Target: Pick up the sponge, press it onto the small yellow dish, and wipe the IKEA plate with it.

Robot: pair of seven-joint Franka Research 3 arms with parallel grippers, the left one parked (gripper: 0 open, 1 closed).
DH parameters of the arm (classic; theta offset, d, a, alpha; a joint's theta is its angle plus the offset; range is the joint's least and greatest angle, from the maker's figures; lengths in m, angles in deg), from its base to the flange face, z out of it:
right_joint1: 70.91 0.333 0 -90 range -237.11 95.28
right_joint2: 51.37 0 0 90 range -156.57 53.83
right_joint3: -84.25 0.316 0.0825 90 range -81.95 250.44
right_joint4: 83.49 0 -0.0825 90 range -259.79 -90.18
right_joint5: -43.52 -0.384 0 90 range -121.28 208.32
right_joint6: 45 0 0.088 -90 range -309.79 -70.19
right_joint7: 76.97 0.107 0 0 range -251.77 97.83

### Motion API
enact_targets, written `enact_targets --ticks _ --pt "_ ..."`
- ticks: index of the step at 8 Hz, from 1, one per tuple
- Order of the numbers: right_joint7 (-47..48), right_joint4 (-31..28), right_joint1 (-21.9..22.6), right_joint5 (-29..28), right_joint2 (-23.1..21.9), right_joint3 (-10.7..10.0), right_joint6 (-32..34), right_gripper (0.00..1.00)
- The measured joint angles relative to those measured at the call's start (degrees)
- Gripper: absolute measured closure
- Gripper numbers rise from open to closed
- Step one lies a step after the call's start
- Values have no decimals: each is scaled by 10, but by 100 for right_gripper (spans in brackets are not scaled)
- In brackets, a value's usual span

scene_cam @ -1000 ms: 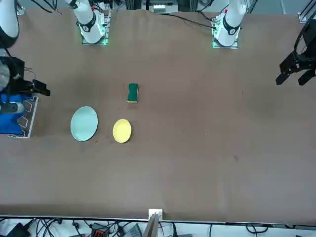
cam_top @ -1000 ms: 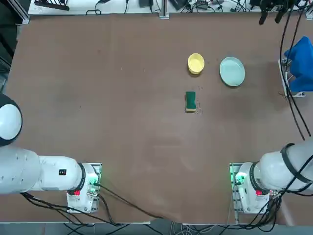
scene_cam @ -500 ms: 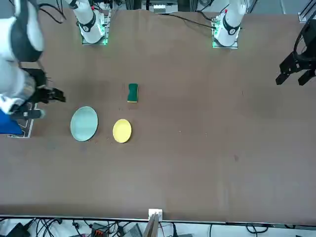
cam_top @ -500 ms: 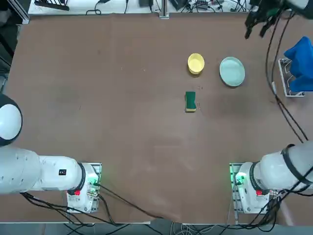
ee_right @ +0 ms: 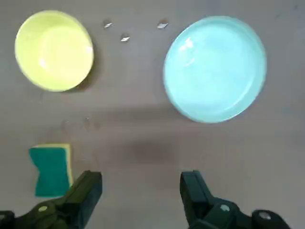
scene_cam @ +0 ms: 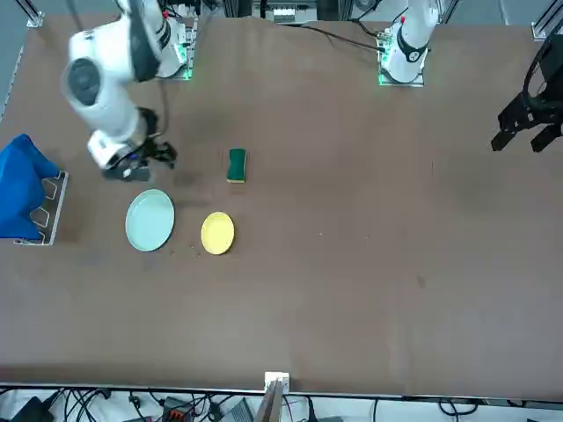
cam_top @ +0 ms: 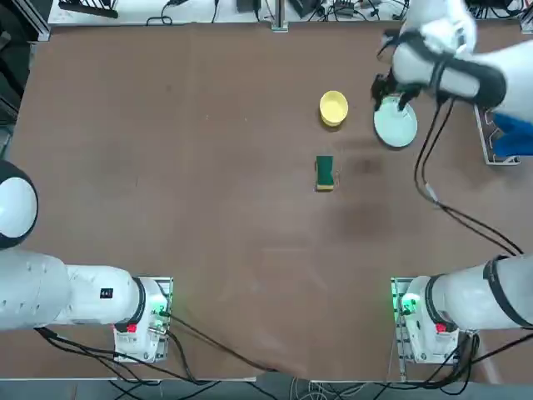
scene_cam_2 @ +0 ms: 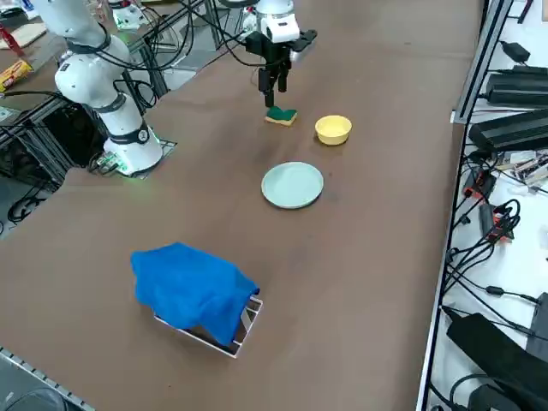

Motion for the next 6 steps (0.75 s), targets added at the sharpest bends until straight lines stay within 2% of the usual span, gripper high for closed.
enact_targets --ticks 2,3,6 --pt "87 -38 71 0 1 1 -59 0" --pt "106 -64 90 0 6 1 -107 0" --pt "178 -121 142 0 60 0 -257 0"
